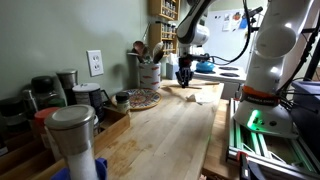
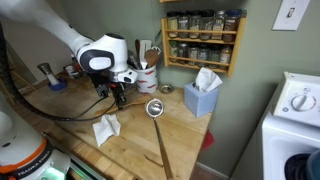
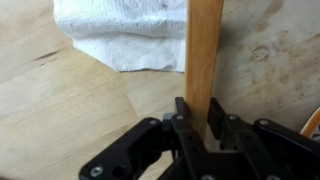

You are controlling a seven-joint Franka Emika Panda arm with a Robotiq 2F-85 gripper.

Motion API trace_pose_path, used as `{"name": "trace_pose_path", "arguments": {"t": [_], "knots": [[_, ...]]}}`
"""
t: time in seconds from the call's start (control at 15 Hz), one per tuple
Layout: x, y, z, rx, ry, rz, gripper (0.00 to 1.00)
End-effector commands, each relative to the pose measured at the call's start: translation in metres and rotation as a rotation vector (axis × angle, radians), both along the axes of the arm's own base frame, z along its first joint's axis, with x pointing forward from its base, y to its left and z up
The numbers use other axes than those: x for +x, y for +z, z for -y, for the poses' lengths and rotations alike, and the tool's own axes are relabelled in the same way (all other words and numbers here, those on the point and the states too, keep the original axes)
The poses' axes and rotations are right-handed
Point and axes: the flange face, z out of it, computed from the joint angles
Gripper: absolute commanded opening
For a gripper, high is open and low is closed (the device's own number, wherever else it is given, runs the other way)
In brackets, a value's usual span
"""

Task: Put the wooden spoon on the table

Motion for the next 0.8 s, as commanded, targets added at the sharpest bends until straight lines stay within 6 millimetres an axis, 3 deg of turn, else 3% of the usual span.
{"name": "trace_pose_path", "arguments": {"t": [0.0, 0.73], "knots": [[0.000, 0.003, -0.009, -0.031, -0.045, 0.004, 0.06], [0.020, -0.015, -0.003, -0.048, -0.388, 0.077, 0.06]]}}
